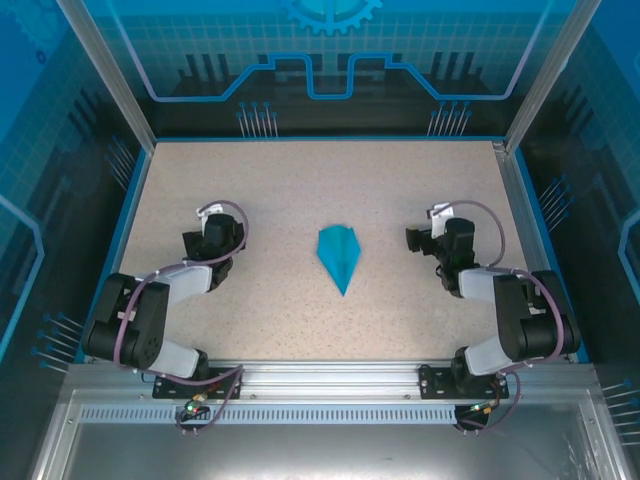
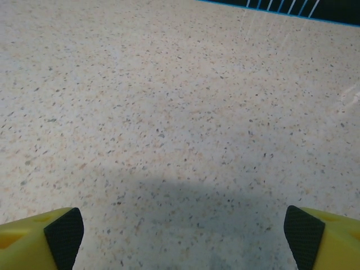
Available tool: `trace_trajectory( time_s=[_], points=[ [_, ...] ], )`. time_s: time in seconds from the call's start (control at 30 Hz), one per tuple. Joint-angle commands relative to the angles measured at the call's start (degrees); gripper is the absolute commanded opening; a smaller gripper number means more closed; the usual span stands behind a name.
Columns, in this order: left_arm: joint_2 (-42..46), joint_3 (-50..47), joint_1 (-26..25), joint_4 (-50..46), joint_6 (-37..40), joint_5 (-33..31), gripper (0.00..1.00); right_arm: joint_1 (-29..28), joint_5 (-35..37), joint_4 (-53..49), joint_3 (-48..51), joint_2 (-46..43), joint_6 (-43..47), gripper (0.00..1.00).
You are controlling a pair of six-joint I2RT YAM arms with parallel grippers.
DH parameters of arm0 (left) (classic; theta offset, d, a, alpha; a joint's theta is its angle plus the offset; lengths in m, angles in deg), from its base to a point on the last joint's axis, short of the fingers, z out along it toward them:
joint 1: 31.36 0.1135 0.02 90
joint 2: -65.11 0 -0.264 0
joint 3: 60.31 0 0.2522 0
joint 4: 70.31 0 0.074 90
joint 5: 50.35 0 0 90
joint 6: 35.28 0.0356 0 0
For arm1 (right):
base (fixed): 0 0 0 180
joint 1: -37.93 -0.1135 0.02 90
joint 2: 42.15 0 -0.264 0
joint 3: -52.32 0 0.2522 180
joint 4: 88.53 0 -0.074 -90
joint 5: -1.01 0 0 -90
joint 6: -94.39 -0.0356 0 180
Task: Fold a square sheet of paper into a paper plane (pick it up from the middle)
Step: Reset both arms
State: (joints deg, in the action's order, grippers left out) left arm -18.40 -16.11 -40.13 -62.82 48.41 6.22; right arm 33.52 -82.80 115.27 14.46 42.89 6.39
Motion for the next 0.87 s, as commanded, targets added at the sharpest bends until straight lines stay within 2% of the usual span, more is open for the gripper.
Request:
trace_trajectory(
  time_s=[0.0,0.03,0.1,0.13,0.17,0.23,0.83],
  points=[
    [-0.8,-3.0,2.5,16.2,4.9,8.3,0.99,-0.3,-3.1,8.4,1.0,0.8,0.4,0.96],
    [-1.4,-4.8,3.2,20.1,5.2,10.6,0.99,-0.3,-1.2,6.2,0.0,0.9,-0.4,0.97],
    [-0.8,-6.7,4.4,22.3,4.8,15.2,0.99,0.7,-2.6,5.3,-0.6,1.0,-1.4,0.99],
    [-2.1,-8.5,5.0,26.0,5.0,17.0,0.99,0.7,-2.5,5.8,-0.5,1.2,-1.3,0.99],
    [-4.6,-10.1,5.1,32.8,5.6,16.1,0.99,0.7,-2.5,5.5,-0.6,1.1,-1.3,0.99],
    [-2.8,-8.0,5.6,25.5,4.0,16.6,0.99,0.8,-2.5,5.7,-0.5,1.1,-1.3,0.99],
    [-3.4,-7.9,6.2,26.2,3.7,16.9,0.99,0.7,-2.6,5.5,-0.6,1.0,-1.3,0.99]
  ],
)
